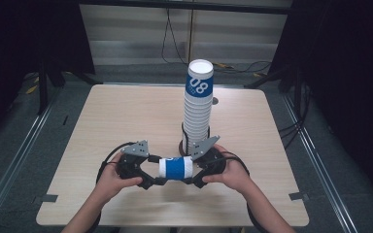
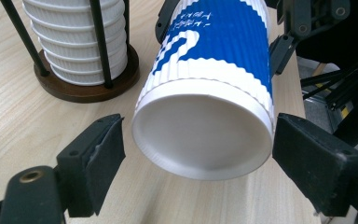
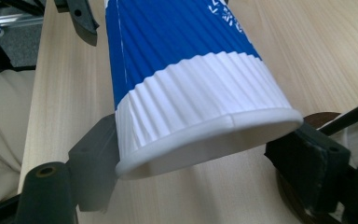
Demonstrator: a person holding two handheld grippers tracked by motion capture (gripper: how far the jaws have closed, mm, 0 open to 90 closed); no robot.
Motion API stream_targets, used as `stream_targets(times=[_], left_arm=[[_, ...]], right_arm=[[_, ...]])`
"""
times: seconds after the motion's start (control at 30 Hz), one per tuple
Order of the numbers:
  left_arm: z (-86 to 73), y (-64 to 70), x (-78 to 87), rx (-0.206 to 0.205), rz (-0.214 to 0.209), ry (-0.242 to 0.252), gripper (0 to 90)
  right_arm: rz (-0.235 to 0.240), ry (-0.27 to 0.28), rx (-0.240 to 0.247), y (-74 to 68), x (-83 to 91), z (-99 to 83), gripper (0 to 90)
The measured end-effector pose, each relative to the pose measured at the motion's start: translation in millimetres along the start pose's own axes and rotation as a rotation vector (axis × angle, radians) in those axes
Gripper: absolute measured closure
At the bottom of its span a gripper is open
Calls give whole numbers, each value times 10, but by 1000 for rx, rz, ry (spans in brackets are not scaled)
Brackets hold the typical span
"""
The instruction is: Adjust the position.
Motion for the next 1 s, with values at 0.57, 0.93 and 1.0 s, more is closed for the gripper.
stream_targets(times=[0.57, 0.93, 1.0], left_arm=[[-21, 3, -13, 0, 3, -20, 166], [-27, -4, -6, 1, 13, -34, 166], [-32, -2, -8, 4, 9, -35, 166]], right_arm=[[-4, -73, 25, 25, 39, 7, 205], [-2, -118, 47, 41, 59, 44, 204], [-6, -130, 48, 44, 61, 50, 204]])
Point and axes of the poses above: each handheld gripper's, and its own axes: x roughly backward along the jaws, z roughly out of its top, y roughly to its right, the point moved 7 cm from there along -x, roughly forward along the jaws, and after that the axes turned 15 degrees about y, right-handed, at the moved point
